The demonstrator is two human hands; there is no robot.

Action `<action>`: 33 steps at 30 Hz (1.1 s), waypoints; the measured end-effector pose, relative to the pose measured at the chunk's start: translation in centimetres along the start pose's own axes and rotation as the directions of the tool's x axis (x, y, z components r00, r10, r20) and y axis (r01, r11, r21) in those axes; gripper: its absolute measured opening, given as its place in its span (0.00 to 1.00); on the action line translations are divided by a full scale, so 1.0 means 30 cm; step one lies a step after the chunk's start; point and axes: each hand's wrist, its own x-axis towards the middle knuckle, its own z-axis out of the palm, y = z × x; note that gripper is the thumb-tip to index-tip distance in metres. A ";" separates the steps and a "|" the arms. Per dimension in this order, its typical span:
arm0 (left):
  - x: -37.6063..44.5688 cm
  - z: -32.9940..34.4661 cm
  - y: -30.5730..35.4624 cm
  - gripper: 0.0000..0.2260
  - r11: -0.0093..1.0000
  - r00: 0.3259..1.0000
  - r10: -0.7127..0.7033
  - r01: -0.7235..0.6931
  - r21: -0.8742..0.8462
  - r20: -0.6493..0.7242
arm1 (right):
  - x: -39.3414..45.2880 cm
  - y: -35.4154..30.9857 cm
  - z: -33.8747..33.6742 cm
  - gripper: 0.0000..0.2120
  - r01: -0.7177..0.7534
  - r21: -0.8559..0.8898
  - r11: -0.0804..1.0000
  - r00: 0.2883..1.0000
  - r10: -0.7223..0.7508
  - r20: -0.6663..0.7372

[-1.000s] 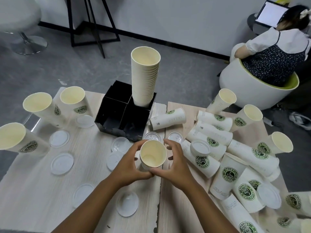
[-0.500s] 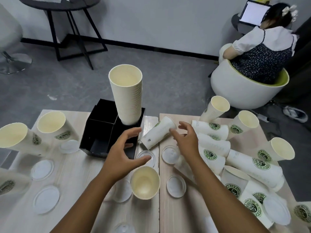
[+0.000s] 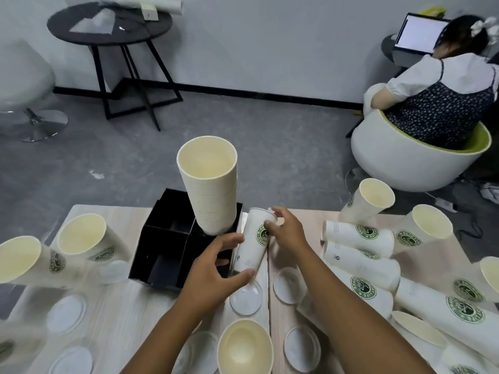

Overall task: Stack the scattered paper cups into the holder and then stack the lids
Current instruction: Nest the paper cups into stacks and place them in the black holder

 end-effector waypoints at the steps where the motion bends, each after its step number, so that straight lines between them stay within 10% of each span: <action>1: 0.001 -0.003 -0.004 0.27 1.000 1.000 -0.007 0.007 -0.001 0.001 | 0.007 -0.005 0.006 0.14 0.007 0.007 1.000 1.000 -0.007 -0.017; 4: 0.000 -0.013 -0.010 0.27 1.000 1.000 -0.021 0.021 -0.014 -0.002 | -0.018 -0.011 0.001 0.03 0.028 0.052 0.998 0.999 -0.027 -0.025; 13: -0.054 -0.005 0.033 0.25 0.997 0.999 -0.041 0.040 -0.069 -0.019 | -0.228 -0.100 -0.099 0.08 0.207 -0.019 0.978 0.978 -0.206 0.038; 33: -0.562 -0.083 0.322 0.29 0.973 0.979 0.171 -0.186 -0.136 -0.111 | -1.049 -0.327 -0.361 0.04 0.678 0.100 0.729 0.724 -0.685 0.085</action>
